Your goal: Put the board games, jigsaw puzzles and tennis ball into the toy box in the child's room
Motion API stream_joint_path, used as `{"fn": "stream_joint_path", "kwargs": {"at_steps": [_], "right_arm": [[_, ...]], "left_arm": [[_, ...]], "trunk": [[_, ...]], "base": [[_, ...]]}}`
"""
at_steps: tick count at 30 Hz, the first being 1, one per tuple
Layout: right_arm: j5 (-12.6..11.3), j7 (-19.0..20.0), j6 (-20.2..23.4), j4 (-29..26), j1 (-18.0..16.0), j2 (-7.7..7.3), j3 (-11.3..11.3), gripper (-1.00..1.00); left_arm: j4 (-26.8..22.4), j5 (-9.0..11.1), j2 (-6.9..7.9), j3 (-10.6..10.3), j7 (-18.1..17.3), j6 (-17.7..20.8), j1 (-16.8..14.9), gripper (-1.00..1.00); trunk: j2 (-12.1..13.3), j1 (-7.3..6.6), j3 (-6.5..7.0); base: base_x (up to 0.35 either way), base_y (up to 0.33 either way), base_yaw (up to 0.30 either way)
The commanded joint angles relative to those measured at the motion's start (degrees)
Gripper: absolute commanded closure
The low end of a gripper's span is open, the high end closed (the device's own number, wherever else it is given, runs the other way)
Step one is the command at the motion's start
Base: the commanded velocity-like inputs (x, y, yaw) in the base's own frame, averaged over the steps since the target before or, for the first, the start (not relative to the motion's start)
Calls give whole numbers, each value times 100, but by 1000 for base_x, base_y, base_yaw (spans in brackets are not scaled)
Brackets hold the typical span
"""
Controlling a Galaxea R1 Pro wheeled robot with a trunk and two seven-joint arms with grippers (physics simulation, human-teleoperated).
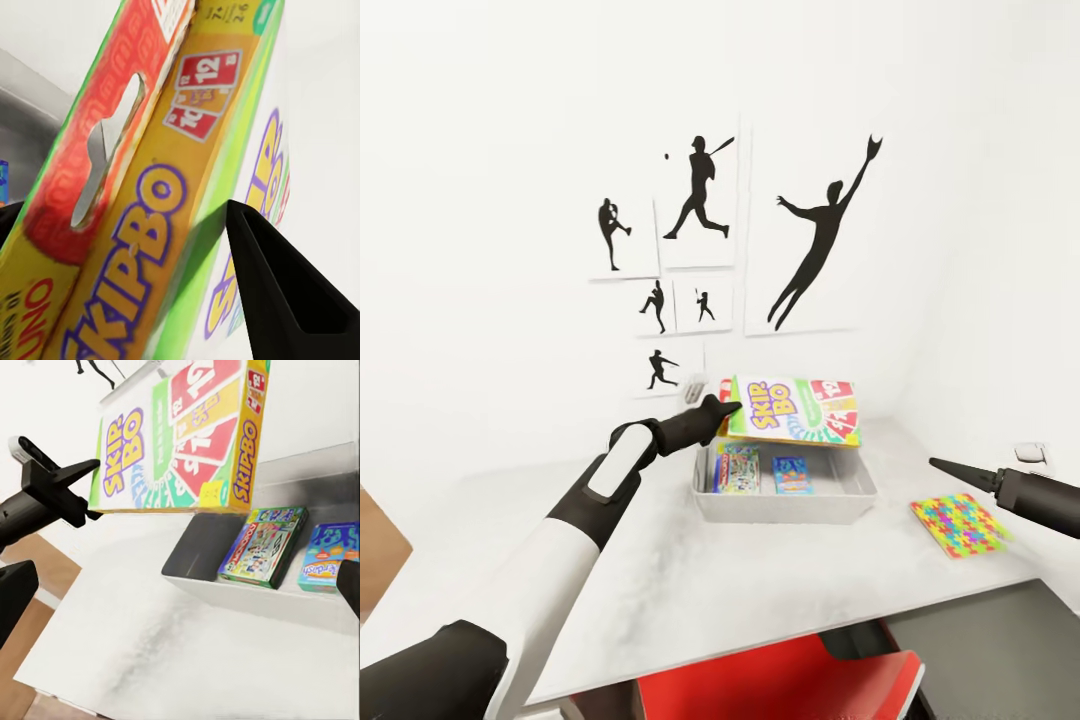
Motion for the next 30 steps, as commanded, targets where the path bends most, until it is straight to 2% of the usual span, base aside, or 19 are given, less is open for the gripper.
{"fn": "stream_joint_path", "kwargs": {"at_steps": [1, 8, 13, 25, 30], "right_arm": [[20, 31, 19, 0, -7, -1, -4, -100], [27, 34, 19, -31, 0, -1, -10, -100], [28, 32, 19, -102, 110, -2, -12, -100], [10, 31, 19, -123, 148, -1, 3, -100], [9, 31, 19, -123, 150, -12, 7, -100]], "left_arm": [[2, 7, -1, 2, -30, 16, -6, 100], [40, 6, -63, -1, -5, -190, -13, 100], [261, 34, -110, 7, 189, -259, -112, 100], [543, 94, -113, 77, 438, -369, -228, 100], [804, 123, -117, 101, 629, -385, -393, 100]], "trunk": [[-13, 4, -13], [-13, 4, -13], [-13, 4, -13], [-13, 4, -69], [-13, 4, -113]], "base": [[0, 0, -254], [0, 0, -145], [0, 0, -31], [0, 0, -5], [0, 0, 0]]}}
